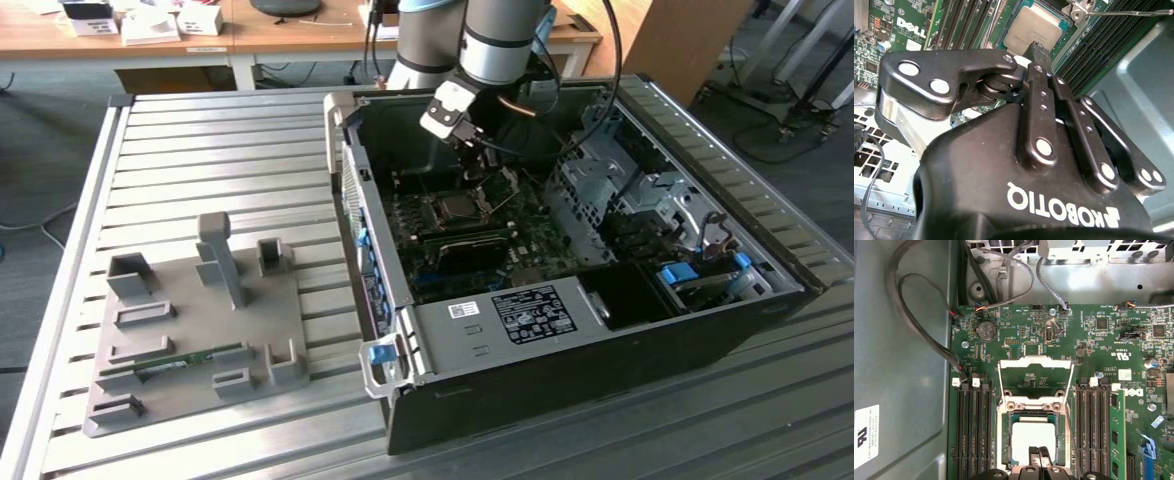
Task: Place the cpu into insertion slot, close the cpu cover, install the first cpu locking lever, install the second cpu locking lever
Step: 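Close the cpu cover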
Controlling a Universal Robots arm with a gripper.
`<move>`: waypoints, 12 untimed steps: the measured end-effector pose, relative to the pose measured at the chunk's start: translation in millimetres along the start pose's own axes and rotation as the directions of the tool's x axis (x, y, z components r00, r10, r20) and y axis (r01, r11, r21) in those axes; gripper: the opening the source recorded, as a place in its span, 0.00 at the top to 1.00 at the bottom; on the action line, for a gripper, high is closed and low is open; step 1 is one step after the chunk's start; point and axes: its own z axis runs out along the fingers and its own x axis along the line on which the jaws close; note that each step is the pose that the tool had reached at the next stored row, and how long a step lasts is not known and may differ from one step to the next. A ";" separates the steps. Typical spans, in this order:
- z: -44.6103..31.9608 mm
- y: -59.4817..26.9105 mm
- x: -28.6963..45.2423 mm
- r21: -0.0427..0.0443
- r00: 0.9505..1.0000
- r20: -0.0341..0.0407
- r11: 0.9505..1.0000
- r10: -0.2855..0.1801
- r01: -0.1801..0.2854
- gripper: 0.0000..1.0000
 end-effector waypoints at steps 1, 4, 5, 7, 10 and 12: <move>-1.3 0.0 0.0 0.000 1.000 0.000 1.000 0.000 0.000 0.89; -5.5 0.1 0.0 0.000 1.000 0.001 1.000 0.000 0.000 0.89; -6.8 0.1 0.0 0.000 1.000 0.002 1.000 0.000 0.000 0.89; -9.5 0.2 0.0 0.000 1.000 0.003 1.000 0.000 0.000 0.89; -13.8 0.3 0.0 0.000 1.000 0.005 1.000 0.000 0.000 0.89; -16.7 0.4 0.0 0.000 1.000 0.006 1.000 0.000 0.000 0.89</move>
